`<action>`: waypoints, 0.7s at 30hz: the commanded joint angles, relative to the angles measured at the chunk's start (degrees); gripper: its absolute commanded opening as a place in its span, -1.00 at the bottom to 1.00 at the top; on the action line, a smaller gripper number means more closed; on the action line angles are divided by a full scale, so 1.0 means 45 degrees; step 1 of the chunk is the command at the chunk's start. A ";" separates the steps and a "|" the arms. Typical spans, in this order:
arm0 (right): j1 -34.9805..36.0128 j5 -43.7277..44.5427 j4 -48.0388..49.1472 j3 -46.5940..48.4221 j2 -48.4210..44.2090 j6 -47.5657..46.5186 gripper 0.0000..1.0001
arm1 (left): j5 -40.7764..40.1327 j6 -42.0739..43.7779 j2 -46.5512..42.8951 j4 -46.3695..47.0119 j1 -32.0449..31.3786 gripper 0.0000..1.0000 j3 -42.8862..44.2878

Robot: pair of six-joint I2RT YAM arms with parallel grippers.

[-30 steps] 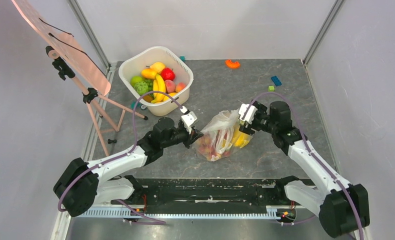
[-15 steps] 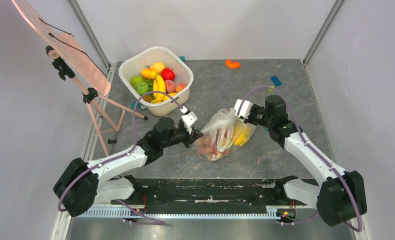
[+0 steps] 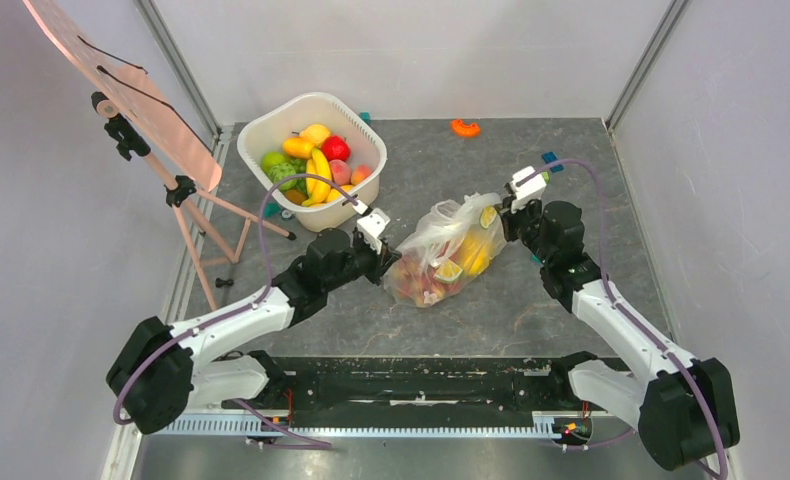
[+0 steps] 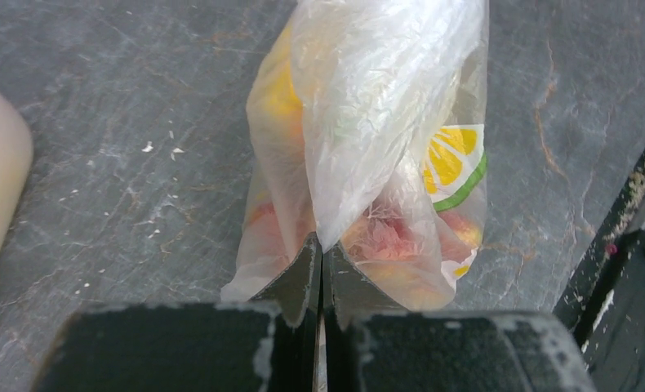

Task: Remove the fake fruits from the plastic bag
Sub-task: Untie the plastic bag at the center of the board.

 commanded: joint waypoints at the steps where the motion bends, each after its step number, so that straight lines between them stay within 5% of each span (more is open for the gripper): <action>1: -0.0036 0.2930 0.0847 -0.0047 -0.0661 0.4388 -1.00 | -0.1503 -0.0824 -0.0954 0.0147 -0.0008 -0.96 0.0035; 6: -0.0146 0.4630 -0.0991 -0.0192 -0.1045 0.7671 -1.00 | -0.2304 -0.1013 -0.1438 0.0120 -0.0004 -0.96 -0.0272; 11: -0.0294 0.3938 -0.1182 -0.1186 -0.1792 0.9764 -1.00 | -0.2462 -0.0985 -0.1506 -0.0043 -0.0004 -0.94 -0.0355; 21: -0.0300 -0.0036 -0.0928 -0.1378 -0.3128 0.8488 -1.00 | 0.1060 0.2064 -0.1408 0.0636 -0.0691 0.16 -0.0212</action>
